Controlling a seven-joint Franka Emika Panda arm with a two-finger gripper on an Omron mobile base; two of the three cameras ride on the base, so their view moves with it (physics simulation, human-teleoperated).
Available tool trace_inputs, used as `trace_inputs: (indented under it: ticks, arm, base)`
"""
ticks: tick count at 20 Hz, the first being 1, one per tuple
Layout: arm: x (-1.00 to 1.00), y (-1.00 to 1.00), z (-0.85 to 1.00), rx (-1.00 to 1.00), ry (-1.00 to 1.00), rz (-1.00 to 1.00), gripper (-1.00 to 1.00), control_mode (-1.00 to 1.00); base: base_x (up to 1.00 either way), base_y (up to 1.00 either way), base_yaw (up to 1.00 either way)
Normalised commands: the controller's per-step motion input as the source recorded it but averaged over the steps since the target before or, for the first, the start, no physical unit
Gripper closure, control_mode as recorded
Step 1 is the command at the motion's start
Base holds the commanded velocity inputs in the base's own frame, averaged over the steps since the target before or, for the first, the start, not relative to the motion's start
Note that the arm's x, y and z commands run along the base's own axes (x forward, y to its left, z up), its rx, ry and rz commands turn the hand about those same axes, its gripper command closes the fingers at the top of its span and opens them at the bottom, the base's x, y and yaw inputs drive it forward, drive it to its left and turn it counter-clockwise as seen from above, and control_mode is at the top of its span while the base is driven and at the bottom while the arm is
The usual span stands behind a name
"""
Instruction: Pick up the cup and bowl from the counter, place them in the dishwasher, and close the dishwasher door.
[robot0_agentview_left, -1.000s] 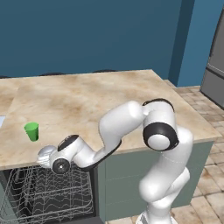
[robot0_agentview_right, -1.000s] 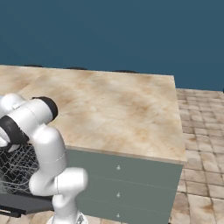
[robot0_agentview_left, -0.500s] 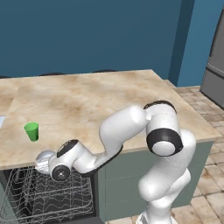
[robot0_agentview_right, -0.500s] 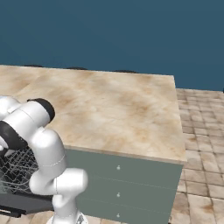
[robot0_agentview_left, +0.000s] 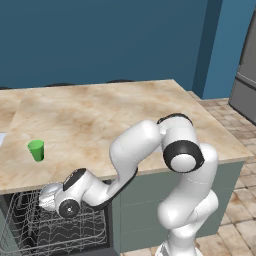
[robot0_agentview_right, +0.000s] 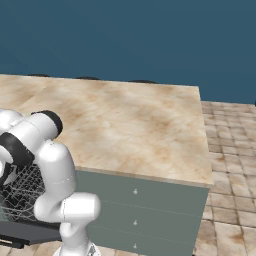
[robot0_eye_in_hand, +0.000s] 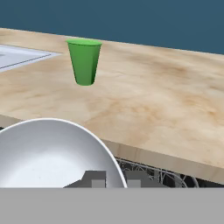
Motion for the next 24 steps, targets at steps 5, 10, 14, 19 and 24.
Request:
trace_inputs:
  ticks: [5,10,14,19,24]
  arm:
    - [-0.38,0.12,-0.48,-0.05,-0.06,0.0,1.0,-1.0]
    - [-0.2,0.04,-0.55,-0.16,-0.07,-0.03,1.0,-1.0]
    - [-0.19,0.01,-0.42,-0.17,-0.1,-0.05,1.0,-1.0]
    - [-0.19,0.0,-0.27,-0.18,-0.11,-0.07,1.0,-1.0]
    - [-0.05,0.0,-0.06,-0.12,-0.11,-0.08,1.0,-1.0]
  base:
    - [0.0,0.0,0.0]
    - [0.0,0.0,0.0]
    - [0.0,0.0,0.0]
    - [0.0,0.0,0.0]
    - [0.0,0.0,0.0]
